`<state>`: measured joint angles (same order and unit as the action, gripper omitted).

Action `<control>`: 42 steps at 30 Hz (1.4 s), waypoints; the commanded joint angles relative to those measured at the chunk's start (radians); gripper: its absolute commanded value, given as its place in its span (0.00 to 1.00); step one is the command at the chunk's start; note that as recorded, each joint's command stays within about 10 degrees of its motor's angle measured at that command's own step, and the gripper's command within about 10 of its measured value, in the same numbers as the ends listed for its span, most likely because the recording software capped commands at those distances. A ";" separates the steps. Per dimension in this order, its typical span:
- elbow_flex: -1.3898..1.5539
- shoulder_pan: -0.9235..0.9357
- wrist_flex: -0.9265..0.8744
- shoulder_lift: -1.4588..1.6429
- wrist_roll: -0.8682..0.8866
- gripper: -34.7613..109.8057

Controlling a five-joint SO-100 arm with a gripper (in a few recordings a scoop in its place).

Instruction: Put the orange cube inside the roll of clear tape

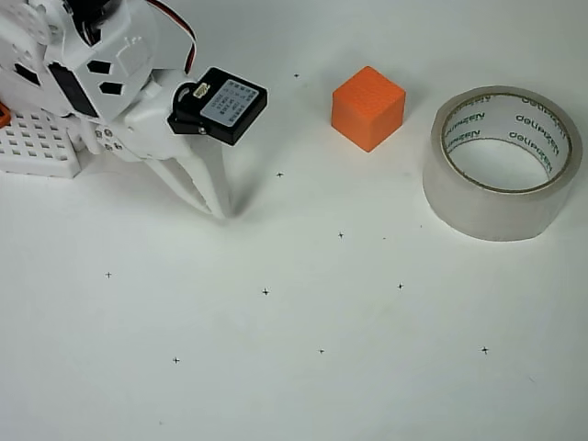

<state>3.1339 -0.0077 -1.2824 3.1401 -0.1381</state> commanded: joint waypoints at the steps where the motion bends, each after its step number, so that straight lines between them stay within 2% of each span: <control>1: -0.091 0.129 0.028 0.167 -0.092 0.24; 11: -0.091 0.126 0.034 0.167 -0.032 0.24; 16: -0.206 -0.028 0.028 0.169 0.066 0.24; 19: -0.297 -0.109 -0.060 0.167 0.164 0.24; 23: -0.403 -0.225 -0.118 -0.061 0.291 0.24; 30: -0.592 -0.353 -0.124 -0.423 0.390 0.26; 38: -0.807 -0.495 -0.120 -0.669 0.488 0.38; 42: -0.917 -0.509 -0.123 -0.735 0.489 0.40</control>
<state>2.3639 -0.4909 -1.3929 2.4237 0.3421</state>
